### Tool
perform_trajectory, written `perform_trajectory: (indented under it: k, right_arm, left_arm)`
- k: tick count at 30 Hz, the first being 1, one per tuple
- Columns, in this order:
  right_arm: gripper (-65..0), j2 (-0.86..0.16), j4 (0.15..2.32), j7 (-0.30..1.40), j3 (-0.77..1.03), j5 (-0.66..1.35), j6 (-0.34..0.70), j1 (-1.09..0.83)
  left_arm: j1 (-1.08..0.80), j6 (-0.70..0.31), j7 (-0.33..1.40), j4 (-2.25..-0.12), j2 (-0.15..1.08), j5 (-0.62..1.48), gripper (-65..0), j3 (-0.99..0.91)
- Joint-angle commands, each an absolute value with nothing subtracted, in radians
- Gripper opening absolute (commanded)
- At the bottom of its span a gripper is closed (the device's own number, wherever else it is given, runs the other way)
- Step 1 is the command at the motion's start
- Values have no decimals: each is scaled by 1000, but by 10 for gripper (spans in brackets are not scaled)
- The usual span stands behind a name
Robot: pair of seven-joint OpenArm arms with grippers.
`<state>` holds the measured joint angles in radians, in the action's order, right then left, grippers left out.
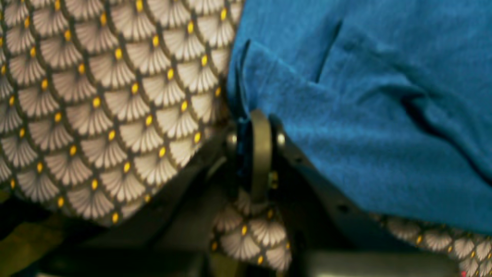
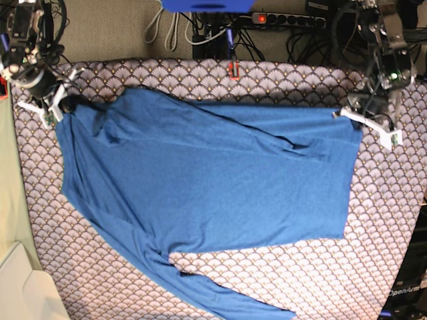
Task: Fold the T-shirt properly
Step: 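Pull the held collar edge back toward the arms, spreading the shirt flat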
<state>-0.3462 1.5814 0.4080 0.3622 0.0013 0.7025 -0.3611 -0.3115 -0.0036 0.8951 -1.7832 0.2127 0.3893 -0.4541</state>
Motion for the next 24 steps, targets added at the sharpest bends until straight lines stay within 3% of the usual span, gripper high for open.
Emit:
perform_trajectory:
  k: [1, 24]
  right_arm:
    - [-650, -361, 1616, 392, 372, 10, 698, -363]
    - [-650, -361, 1644, 392, 371, 8, 698, -424]
  left_arm:
    - [-308, 1, 885, -1801, 225, 386, -648, -461]
    - [-392, -1, 886, -1788, 251, 384, -648, -518]
